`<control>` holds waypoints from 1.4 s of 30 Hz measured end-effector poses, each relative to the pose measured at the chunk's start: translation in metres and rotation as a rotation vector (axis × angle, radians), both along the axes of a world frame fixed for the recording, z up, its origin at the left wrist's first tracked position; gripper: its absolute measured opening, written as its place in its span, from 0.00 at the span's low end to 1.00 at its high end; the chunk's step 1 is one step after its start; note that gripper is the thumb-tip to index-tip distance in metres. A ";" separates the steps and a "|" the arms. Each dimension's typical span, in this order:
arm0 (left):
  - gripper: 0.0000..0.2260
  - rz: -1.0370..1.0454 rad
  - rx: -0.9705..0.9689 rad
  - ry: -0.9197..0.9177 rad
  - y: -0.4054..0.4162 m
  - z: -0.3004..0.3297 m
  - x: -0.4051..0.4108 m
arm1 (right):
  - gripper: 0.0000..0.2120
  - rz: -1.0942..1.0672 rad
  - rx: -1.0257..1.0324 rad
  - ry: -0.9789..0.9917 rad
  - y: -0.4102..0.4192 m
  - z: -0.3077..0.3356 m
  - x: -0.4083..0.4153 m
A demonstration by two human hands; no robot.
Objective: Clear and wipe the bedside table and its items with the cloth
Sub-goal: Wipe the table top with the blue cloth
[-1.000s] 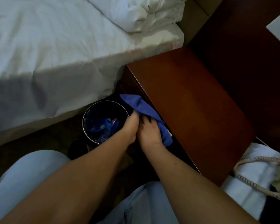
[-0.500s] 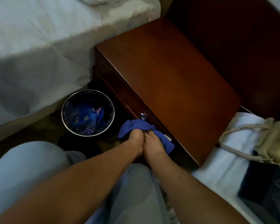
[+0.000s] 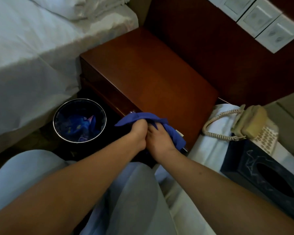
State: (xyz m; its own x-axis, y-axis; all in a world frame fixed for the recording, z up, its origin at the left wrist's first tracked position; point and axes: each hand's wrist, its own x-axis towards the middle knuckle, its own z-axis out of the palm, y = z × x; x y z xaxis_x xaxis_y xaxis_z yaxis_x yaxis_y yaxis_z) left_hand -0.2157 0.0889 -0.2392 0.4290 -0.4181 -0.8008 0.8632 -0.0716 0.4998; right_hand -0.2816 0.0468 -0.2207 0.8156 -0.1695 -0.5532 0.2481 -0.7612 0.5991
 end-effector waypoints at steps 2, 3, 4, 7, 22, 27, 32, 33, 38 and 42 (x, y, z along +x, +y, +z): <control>0.16 0.065 0.008 -0.034 0.006 0.001 0.017 | 0.29 0.054 0.011 -0.082 0.005 -0.003 0.020; 0.17 0.082 0.010 -0.045 0.007 -0.004 0.024 | 0.28 0.032 0.009 -0.074 0.008 -0.007 0.033; 0.16 0.089 0.022 -0.043 0.009 -0.009 0.029 | 0.24 0.012 -0.006 -0.023 0.012 -0.013 0.044; 0.13 0.106 0.057 -0.073 0.007 -0.022 0.028 | 0.12 -0.025 -0.144 0.274 0.023 -0.038 0.066; 0.21 0.030 0.108 0.170 -0.039 -0.052 -0.062 | 0.10 0.367 -0.417 0.817 -0.014 -0.076 -0.004; 0.14 0.018 0.039 0.213 -0.044 -0.042 -0.076 | 0.10 0.254 -0.428 0.764 -0.003 -0.041 -0.008; 0.17 -0.113 -0.037 0.217 -0.031 -0.001 -0.066 | 0.13 0.025 -0.383 0.670 0.001 0.001 -0.009; 0.20 -0.139 -0.091 0.201 -0.024 0.010 -0.064 | 0.14 0.001 -0.271 0.541 -0.006 0.013 -0.012; 0.20 -0.114 -0.266 0.144 0.019 0.060 -0.055 | 0.20 -0.165 0.286 -0.041 -0.028 0.113 -0.032; 0.31 -0.108 -0.456 0.060 0.050 0.093 -0.059 | 0.10 -0.349 0.636 -0.352 -0.008 0.162 -0.046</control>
State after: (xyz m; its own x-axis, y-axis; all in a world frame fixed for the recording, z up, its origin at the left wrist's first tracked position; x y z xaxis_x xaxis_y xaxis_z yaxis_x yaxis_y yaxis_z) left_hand -0.2743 0.1393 -0.1460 0.3225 -0.7722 -0.5474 0.8911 0.0527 0.4508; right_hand -0.3272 0.0391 -0.0585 0.9183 -0.1860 -0.3495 -0.1897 -0.9815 0.0238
